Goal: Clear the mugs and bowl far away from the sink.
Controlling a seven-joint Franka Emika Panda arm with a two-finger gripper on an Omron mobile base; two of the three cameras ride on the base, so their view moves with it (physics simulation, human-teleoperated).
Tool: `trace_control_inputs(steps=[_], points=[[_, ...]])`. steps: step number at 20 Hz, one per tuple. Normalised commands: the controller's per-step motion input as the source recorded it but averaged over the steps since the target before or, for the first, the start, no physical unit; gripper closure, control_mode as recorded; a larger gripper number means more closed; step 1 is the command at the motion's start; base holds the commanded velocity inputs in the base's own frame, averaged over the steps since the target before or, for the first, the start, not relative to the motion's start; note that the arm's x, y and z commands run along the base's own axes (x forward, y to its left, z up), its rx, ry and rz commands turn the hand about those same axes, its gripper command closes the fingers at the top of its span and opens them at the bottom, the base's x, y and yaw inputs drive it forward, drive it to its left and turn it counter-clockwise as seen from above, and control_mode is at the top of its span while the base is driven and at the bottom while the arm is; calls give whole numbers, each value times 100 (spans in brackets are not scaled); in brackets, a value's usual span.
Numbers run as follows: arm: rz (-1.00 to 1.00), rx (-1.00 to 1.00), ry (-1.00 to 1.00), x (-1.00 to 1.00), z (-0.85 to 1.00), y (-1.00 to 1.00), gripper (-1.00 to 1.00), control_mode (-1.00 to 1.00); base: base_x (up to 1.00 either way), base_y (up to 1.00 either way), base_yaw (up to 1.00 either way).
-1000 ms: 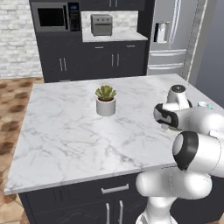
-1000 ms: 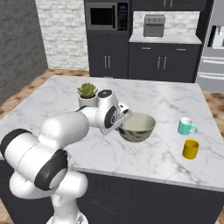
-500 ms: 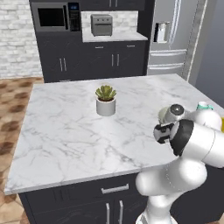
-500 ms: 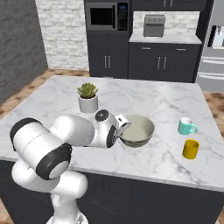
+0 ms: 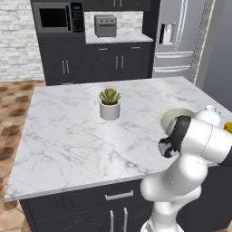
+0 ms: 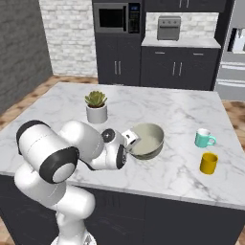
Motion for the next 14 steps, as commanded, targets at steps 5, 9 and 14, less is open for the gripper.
trace_control_inputs(steps=[5, 9, 14], points=[[0, 0, 0, 0, 0, 0, -100, -100, 0, 0, 0], [0, 0, 0, 0, 0, 0, -100, -100, 0, 0, 0], [-6, 0, -10, 0, 48, 22, -100, -100, 0, 0, 0]])
